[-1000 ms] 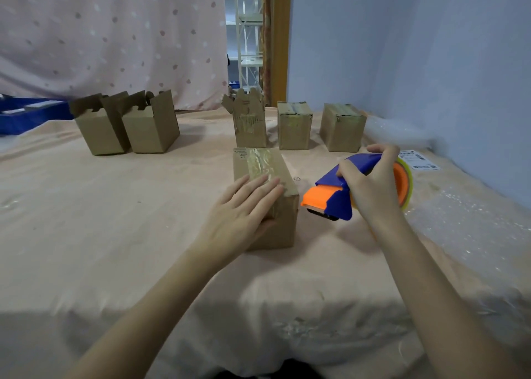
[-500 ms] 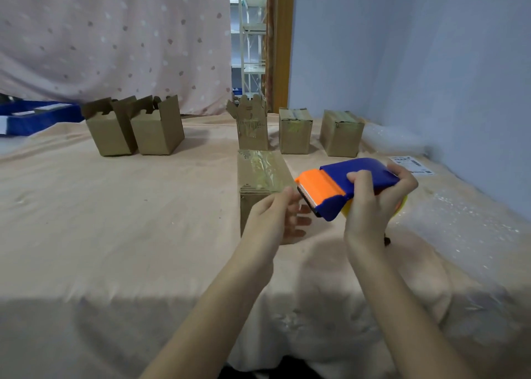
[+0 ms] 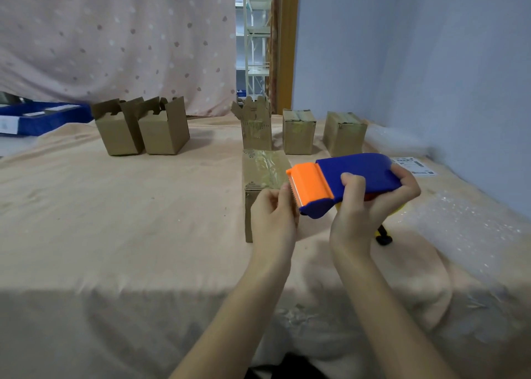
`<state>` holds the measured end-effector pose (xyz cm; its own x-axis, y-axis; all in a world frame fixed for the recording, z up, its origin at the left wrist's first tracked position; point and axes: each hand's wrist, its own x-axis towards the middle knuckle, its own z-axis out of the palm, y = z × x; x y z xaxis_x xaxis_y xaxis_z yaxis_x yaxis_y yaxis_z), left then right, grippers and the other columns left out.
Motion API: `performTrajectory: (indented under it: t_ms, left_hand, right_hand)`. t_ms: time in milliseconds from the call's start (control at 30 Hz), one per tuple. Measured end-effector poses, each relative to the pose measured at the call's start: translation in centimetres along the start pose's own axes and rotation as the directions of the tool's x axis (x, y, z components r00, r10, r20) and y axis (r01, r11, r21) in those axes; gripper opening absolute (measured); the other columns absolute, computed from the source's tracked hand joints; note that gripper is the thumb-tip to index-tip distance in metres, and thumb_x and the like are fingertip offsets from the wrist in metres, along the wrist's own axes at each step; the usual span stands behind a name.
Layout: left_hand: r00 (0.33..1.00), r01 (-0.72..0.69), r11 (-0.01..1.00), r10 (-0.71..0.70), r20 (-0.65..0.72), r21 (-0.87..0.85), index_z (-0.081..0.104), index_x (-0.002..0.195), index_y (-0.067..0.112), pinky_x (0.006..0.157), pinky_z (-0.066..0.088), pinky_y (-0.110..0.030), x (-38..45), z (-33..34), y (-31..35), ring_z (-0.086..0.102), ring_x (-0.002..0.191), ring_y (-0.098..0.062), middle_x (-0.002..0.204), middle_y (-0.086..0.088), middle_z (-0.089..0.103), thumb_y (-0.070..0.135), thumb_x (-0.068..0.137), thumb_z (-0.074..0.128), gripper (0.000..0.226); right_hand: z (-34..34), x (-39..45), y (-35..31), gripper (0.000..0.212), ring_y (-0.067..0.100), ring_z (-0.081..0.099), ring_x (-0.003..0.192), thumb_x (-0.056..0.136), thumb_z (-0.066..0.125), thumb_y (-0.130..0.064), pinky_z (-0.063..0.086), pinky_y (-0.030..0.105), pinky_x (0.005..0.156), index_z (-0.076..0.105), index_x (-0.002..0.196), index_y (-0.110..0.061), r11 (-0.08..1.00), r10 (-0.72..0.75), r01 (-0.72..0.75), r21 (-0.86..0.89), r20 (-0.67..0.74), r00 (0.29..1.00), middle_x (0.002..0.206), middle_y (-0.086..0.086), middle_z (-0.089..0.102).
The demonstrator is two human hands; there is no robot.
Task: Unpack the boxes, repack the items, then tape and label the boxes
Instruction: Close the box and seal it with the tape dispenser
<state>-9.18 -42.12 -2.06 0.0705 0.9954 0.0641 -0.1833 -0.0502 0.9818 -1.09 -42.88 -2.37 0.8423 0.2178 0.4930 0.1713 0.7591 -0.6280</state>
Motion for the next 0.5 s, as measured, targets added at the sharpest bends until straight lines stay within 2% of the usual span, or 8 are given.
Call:
performTrajectory:
  t_ms: [133, 267, 400, 500]
  left_hand:
    - [0.972, -0.218, 0.953, 0.231, -0.044, 0.209, 0.042, 0.068, 0.013, 0.05, 0.031, -0.017, 0.4, -0.2, -0.4, 0.041, 0.05, 0.0, 0.06, 0.007, 0.046, 0.019, 0.099, 0.048, 0.032]
    - [0.945, -0.289, 0.86, 0.327, -0.02, 0.42, 0.044, 0.075, 0.01, 0.054, 0.029, -0.031, 1.1, -0.6, -0.8, 0.041, 0.057, -0.008, 0.064, 0.005, 0.047, 0.023, 0.099, 0.045, 0.027]
    - [0.921, -0.337, 0.821, 0.389, -0.02, 0.461, 0.041, 0.074, 0.011, 0.052, 0.023, -0.03, 1.6, -0.9, -0.4, 0.04, 0.058, -0.01, 0.065, 0.004, 0.045, 0.023, 0.099, 0.045, 0.028]
    - [0.906, -0.358, 0.797, 0.423, -0.026, 0.486, 0.039, 0.07, 0.016, 0.055, 0.022, -0.03, 2.5, -2.4, -0.2, 0.039, 0.057, -0.01, 0.062, 0.005, 0.043, 0.023, 0.099, 0.046, 0.031]
  right_hand:
    - [0.5, 0.0, 0.1, 0.053, -0.002, 0.055, 0.075, 0.071, 0.056, -0.002, 0.046, 0.017, 0.057, 0.028, 0.114, -0.012, 0.999, -0.021, 0.021, -0.037, 0.021, 1.0, 0.107, -0.002, 0.039]
    - [0.7, 0.7, 0.4, 0.055, 0.011, 0.053, 0.075, 0.069, 0.057, -0.005, 0.045, 0.017, 0.054, 0.027, 0.115, -0.011, 0.996, 0.008, -0.004, -0.088, 0.05, 0.999, 0.109, 0.006, 0.041]
    - [0.8, 1.4, 0.4, 0.053, -0.002, 0.054, 0.07, 0.07, 0.057, -0.003, 0.043, 0.013, 0.053, 0.027, 0.114, -0.01, 0.99, -0.046, 0.059, -0.127, 0.104, 0.993, 0.105, -0.003, 0.039]
    - [0.4, 3.0, 0.4, 0.051, -0.008, 0.052, 0.066, 0.07, 0.056, -0.003, 0.041, 0.01, 0.052, 0.027, 0.113, -0.006, 0.991, -0.064, 0.073, -0.11, 0.083, 0.995, 0.102, -0.005, 0.037]
